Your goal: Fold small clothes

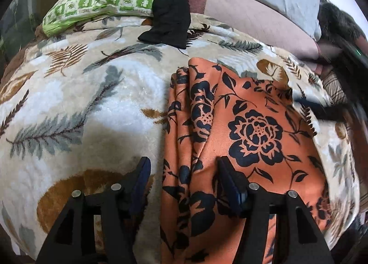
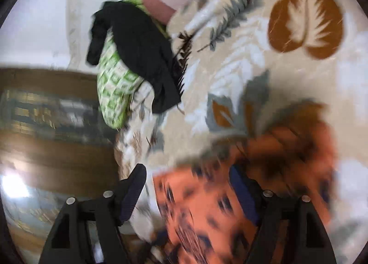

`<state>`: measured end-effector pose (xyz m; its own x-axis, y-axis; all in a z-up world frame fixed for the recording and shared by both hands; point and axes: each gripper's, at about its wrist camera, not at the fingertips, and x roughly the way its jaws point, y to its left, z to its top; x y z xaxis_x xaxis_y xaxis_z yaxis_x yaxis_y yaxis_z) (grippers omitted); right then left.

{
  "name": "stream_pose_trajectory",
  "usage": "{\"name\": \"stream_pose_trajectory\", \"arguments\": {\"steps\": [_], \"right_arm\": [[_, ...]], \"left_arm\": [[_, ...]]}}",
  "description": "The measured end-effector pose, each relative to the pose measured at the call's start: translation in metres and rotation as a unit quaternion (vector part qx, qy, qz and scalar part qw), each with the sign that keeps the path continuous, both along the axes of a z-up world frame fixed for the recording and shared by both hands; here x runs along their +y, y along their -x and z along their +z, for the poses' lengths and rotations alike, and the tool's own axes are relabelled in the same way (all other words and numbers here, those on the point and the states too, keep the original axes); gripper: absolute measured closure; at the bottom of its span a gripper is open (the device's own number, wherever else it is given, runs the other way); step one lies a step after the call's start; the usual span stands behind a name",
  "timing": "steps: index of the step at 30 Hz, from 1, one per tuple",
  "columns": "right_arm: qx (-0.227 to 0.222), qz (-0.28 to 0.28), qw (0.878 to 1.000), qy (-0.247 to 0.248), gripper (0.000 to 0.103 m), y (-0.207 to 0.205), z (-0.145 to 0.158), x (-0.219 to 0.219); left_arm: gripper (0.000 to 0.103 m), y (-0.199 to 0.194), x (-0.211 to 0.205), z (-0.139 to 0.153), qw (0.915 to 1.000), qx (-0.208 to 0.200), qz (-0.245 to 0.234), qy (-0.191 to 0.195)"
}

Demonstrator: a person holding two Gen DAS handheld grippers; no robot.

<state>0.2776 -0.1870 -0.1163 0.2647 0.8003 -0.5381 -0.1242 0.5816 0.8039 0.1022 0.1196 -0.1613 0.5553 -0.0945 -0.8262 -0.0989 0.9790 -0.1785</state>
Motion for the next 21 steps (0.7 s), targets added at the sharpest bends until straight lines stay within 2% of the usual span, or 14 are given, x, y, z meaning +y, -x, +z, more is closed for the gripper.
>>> {"name": "stream_pose_trajectory", "arguments": {"steps": [4,7,11,12,14,17,18,20,21], "right_arm": [[-0.009,0.036,0.998,0.049,0.021,0.081,0.004,-0.023],[-0.005,0.066,0.997,0.026,0.021,0.131,-0.006,-0.026],[0.013,0.04,0.999,0.025,0.021,0.141,-0.022,-0.025],[0.015,0.033,0.999,0.028,0.021,0.142,-0.017,-0.024],[-0.012,0.037,0.998,0.04,0.02,0.148,0.002,-0.021],[-0.035,0.058,0.997,0.022,0.019,0.158,0.016,-0.015],[-0.029,0.055,0.998,0.025,0.018,0.16,0.01,-0.015],[0.013,0.043,0.998,0.052,0.018,0.156,-0.02,-0.012],[0.016,0.042,0.998,0.052,0.018,0.156,-0.027,-0.012]], "left_arm": [[0.041,0.011,0.0,0.011,1.0,-0.002,0.005,-0.004],[0.041,0.019,-0.003,0.016,0.9999,-0.001,0.005,-0.011],[0.041,0.031,-0.007,0.026,0.9998,-0.001,0.008,-0.02],[0.041,0.035,-0.008,0.029,0.9997,-0.005,0.009,-0.022],[0.041,0.041,-0.009,0.036,0.9996,-0.012,0.013,-0.021],[0.041,0.045,-0.01,0.038,0.9996,-0.014,0.017,-0.019],[0.041,0.046,-0.011,0.036,0.9996,-0.015,0.018,-0.019],[0.041,0.047,-0.013,0.032,0.9996,-0.007,0.018,-0.023],[0.041,0.047,-0.013,0.03,0.9995,-0.003,0.018,-0.024]]}}
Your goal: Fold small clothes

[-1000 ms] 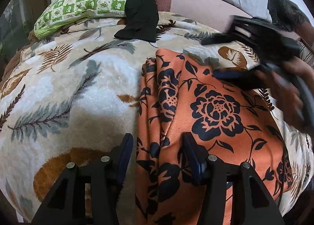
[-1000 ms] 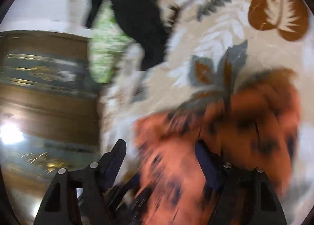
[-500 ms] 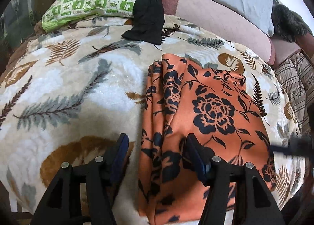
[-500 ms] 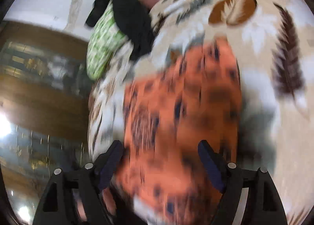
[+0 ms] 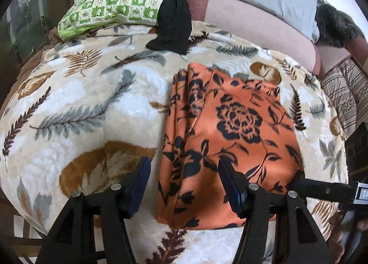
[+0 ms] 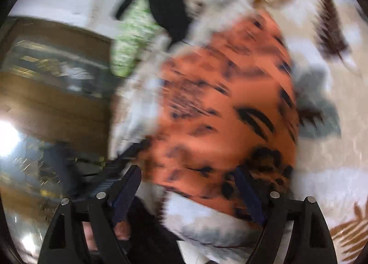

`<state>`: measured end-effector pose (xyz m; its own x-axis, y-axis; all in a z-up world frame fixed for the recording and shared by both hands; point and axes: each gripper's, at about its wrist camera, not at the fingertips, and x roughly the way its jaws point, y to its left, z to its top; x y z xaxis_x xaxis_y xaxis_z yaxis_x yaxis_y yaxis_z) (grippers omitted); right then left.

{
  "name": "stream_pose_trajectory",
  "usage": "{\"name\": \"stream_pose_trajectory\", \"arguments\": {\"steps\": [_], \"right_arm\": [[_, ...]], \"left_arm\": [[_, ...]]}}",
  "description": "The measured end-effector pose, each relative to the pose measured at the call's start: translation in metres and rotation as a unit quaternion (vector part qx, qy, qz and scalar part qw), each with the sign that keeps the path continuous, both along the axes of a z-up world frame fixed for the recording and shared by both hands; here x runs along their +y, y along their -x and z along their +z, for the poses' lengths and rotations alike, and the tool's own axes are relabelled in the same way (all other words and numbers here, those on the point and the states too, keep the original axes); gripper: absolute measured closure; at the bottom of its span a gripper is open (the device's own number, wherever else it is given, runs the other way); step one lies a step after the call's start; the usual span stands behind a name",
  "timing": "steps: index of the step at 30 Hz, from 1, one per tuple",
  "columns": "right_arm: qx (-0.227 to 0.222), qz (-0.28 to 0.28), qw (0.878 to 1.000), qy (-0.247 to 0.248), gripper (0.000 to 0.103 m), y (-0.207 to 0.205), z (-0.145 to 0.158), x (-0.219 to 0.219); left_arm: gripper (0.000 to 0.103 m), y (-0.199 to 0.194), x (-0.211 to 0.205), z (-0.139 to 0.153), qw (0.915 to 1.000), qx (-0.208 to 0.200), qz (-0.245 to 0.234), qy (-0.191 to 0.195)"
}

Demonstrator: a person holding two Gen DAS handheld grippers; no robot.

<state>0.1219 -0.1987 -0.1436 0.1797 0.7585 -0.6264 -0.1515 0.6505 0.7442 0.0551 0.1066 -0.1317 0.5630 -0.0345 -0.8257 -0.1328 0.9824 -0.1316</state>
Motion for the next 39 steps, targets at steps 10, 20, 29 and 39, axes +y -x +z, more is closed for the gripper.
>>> {"name": "stream_pose_trajectory", "arguments": {"steps": [10,20,29,39], "right_arm": [[-0.007,-0.005,1.0,0.017,0.014,-0.007,0.007,0.01],[-0.039,-0.023,0.999,0.006,0.014,-0.025,0.027,-0.003],[-0.037,-0.02,0.999,-0.014,0.014,-0.034,0.011,-0.004],[-0.037,-0.007,0.999,-0.021,0.013,-0.038,0.01,-0.006]], "left_arm": [[0.041,0.001,0.006,-0.016,0.9998,0.02,0.006,0.006],[0.041,-0.01,0.029,-0.01,0.9956,0.01,-0.014,0.092],[0.093,0.0,0.027,-0.044,0.9918,0.045,0.006,0.119],[0.049,-0.053,0.015,0.013,0.9958,-0.006,-0.046,0.078]]}}
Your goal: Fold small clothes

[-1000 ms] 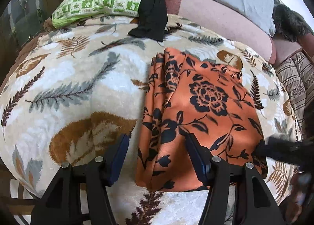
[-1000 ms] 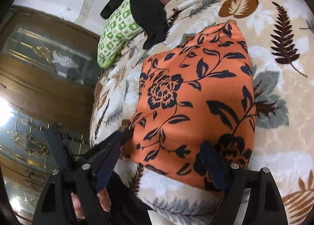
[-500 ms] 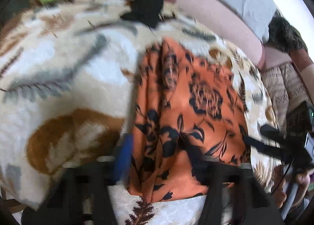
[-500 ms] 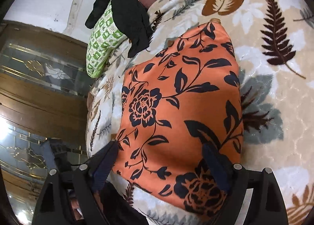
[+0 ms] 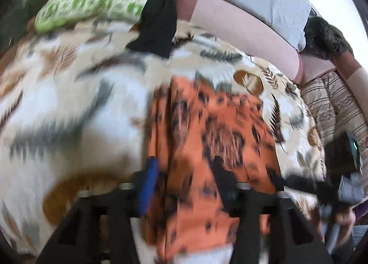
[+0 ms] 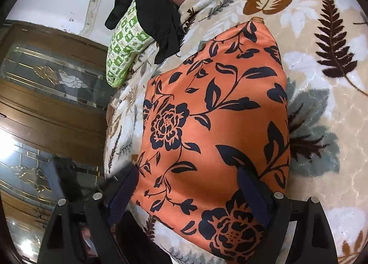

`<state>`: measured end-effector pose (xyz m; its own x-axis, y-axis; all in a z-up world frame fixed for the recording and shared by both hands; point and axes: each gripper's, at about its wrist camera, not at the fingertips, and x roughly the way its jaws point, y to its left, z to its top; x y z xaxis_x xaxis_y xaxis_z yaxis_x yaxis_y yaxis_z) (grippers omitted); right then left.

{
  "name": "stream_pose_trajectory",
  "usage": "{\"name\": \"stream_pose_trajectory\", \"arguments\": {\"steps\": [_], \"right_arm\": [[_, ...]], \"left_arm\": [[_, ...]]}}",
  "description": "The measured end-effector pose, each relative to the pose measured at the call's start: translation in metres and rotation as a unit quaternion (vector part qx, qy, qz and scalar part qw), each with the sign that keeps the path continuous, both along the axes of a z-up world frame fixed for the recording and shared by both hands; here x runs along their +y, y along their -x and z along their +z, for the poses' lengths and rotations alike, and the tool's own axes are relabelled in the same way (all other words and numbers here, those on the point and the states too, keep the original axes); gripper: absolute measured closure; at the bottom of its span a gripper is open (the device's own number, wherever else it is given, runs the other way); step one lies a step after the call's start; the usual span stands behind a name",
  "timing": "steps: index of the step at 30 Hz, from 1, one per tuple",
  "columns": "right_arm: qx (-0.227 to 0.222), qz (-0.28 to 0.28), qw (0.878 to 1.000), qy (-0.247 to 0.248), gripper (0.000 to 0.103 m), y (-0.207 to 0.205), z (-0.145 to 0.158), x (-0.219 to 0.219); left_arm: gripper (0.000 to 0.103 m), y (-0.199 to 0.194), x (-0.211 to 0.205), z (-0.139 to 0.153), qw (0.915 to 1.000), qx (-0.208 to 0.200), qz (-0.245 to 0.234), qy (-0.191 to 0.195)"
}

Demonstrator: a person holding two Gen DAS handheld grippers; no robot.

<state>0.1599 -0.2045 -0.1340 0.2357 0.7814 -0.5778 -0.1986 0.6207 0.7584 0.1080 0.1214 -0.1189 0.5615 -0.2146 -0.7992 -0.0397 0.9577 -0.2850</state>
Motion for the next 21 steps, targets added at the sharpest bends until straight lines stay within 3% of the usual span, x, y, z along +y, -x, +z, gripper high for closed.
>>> {"name": "stream_pose_trajectory", "arguments": {"steps": [3,4,5,6,9,11,17,21], "right_arm": [[0.0,0.002,1.0,-0.006,0.013,0.0,-0.001,-0.002],[0.001,0.002,1.0,-0.009,0.013,0.0,-0.001,-0.003],[0.002,0.002,1.0,-0.011,0.013,-0.001,-0.002,-0.004],[0.003,0.0,1.0,-0.014,0.014,0.0,-0.003,-0.005],[0.002,0.004,1.0,-0.016,0.014,0.001,-0.002,-0.005],[-0.003,0.009,1.0,-0.016,0.014,0.002,-0.002,-0.003],[-0.013,0.009,1.0,-0.003,0.013,-0.003,0.014,-0.001],[-0.027,-0.031,0.998,-0.053,0.013,-0.032,0.027,-0.007]], "left_arm": [[0.054,-0.047,-0.005,-0.016,0.999,0.041,-0.018,0.0],[0.096,-0.061,-0.008,-0.026,0.9983,0.053,-0.024,-0.009],[0.095,-0.065,-0.006,-0.034,0.9974,0.067,-0.022,-0.016],[0.096,-0.063,0.003,-0.038,0.9978,0.066,-0.005,0.006],[0.095,-0.044,0.015,-0.041,0.9987,0.036,0.035,0.008],[0.093,-0.046,0.013,-0.065,0.9978,0.058,0.033,0.006],[0.092,-0.048,0.005,-0.046,0.9978,0.059,0.006,-0.03],[0.071,-0.039,0.008,-0.043,0.9976,0.058,0.03,-0.025]]}}
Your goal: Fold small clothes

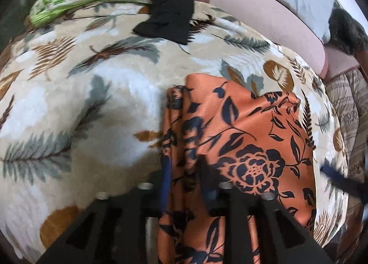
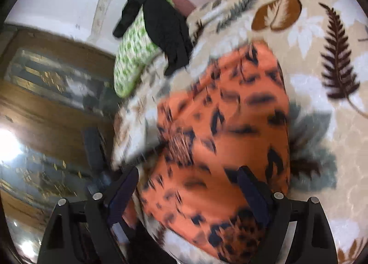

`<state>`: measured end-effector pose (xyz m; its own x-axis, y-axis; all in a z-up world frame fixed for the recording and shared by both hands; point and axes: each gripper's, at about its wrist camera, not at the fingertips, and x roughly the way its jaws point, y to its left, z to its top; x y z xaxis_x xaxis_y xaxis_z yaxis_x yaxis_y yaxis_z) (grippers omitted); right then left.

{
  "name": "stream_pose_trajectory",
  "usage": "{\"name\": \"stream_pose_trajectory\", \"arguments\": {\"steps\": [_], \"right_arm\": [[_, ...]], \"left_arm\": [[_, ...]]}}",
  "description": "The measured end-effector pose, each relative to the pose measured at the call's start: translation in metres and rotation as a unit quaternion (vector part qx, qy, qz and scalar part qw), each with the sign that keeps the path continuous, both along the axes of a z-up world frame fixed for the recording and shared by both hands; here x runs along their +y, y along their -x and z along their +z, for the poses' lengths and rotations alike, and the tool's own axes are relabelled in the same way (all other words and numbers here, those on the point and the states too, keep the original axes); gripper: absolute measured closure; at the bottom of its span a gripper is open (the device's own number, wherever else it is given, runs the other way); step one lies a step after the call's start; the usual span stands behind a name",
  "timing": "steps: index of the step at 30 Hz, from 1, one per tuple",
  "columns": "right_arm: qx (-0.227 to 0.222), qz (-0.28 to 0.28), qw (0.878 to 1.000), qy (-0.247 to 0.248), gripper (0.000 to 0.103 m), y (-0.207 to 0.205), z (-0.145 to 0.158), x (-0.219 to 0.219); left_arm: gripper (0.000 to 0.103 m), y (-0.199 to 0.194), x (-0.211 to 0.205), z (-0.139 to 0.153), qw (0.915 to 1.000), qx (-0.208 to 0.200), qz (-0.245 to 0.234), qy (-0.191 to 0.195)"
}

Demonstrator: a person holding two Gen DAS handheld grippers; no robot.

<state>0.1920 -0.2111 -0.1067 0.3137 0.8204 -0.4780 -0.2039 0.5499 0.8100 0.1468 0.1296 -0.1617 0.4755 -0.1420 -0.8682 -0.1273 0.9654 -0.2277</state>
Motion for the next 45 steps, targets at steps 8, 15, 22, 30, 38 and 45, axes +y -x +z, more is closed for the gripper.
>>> {"name": "stream_pose_trajectory", "arguments": {"steps": [8,15,22,30,38,45], "right_arm": [[0.085,0.072,0.991,-0.074,0.011,-0.09,-0.011,0.068],[0.179,0.047,0.98,-0.076,0.01,-0.14,-0.056,0.134],[0.132,0.06,0.988,-0.057,0.01,-0.095,-0.024,0.102],[0.039,0.043,0.998,0.04,0.01,-0.01,0.014,0.043],[0.025,-0.048,0.996,0.068,0.01,0.083,-0.01,-0.055],[0.048,-0.075,0.994,0.056,0.01,0.119,-0.045,-0.084]], "left_arm": [[0.061,0.058,-0.014,0.014,0.9989,-0.031,-0.028,-0.022],[0.053,0.067,-0.009,-0.001,0.9993,-0.031,-0.019,-0.013],[0.049,0.078,-0.009,-0.006,0.9994,-0.024,-0.019,-0.014],[0.048,0.117,0.018,0.009,0.9992,-0.037,0.004,0.012],[0.048,0.065,0.008,0.02,0.9976,-0.028,-0.031,0.056],[0.053,0.008,-0.017,0.003,0.997,0.035,-0.06,0.034]]}}
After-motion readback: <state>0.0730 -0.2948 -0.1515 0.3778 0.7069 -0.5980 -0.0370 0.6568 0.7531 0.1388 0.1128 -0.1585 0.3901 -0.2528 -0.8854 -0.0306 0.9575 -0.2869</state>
